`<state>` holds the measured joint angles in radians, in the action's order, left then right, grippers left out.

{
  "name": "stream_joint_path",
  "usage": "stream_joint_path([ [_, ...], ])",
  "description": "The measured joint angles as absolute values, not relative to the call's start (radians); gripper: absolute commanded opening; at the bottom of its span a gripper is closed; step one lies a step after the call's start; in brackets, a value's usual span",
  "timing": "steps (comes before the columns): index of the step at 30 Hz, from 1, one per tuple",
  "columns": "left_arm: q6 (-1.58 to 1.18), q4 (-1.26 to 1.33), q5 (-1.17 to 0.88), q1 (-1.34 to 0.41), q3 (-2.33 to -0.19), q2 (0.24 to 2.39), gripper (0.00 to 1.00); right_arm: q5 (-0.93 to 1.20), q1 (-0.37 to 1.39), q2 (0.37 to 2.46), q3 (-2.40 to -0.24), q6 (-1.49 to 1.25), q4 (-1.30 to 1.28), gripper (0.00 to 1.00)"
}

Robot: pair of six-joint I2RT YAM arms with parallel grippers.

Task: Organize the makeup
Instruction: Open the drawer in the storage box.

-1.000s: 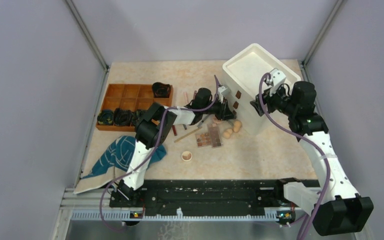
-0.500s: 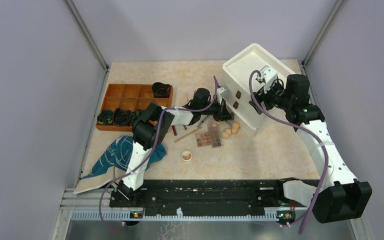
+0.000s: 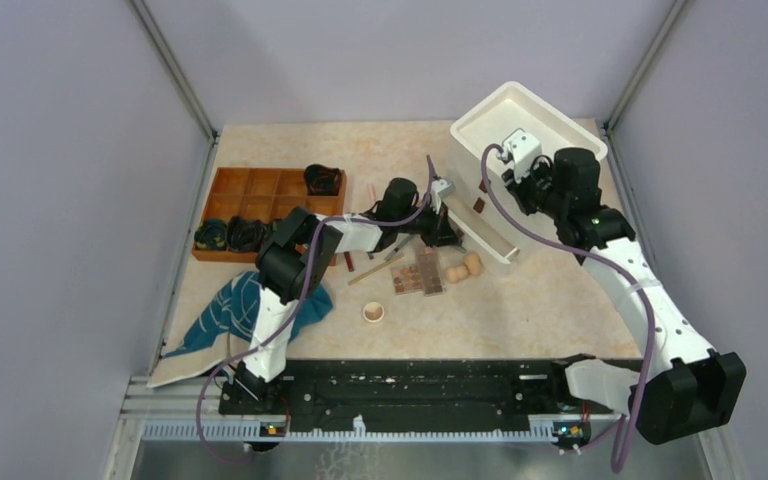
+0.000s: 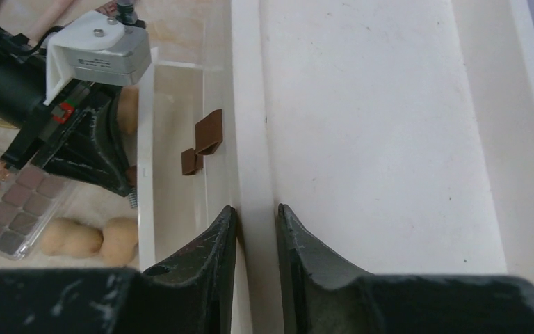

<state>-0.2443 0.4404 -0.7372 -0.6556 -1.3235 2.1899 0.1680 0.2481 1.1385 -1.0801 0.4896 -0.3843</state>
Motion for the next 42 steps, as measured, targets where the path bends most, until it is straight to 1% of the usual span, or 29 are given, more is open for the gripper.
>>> stream_joint_path([
  [14,-0.18,0.439,-0.735,-0.654,-1.312,2.181,0.0,0.059,0.239,1.17,-1.082,0.482,-0.333,0.1],
  [23,-0.139,0.392,-0.736,-0.651,-1.336,2.181,0.0,-0.006,0.239,1.182,-1.083,0.445,-0.312,0.09],
  [29,-0.111,0.364,-0.737,-0.643,-1.349,2.181,0.01,-0.056,0.239,1.216,-1.105,0.441,-0.299,0.12],
  [31,-0.105,0.36,-0.737,-0.641,-1.353,2.181,0.03,-0.061,0.239,1.223,-1.11,0.441,-0.299,0.17],
  [36,-0.101,0.355,-0.741,-0.64,-1.354,2.181,0.09,-0.046,0.237,1.225,-1.115,0.442,-0.307,0.43],
  [38,-0.101,0.353,-0.744,-0.64,-1.354,2.181,0.11,-0.037,0.229,1.225,-1.115,0.449,-0.318,0.51],
  [39,-0.101,0.351,-0.744,-0.64,-1.354,2.18,0.13,-0.031,0.222,1.225,-1.116,0.45,-0.323,0.54],
  [40,-0.101,0.347,-0.744,-0.64,-1.354,2.178,0.16,-0.024,0.215,1.224,-1.118,0.453,-0.332,0.63],
  [42,-0.1,0.333,-0.744,-0.64,-1.354,2.17,0.23,-0.007,0.205,1.224,-1.128,0.459,-0.356,0.72],
])
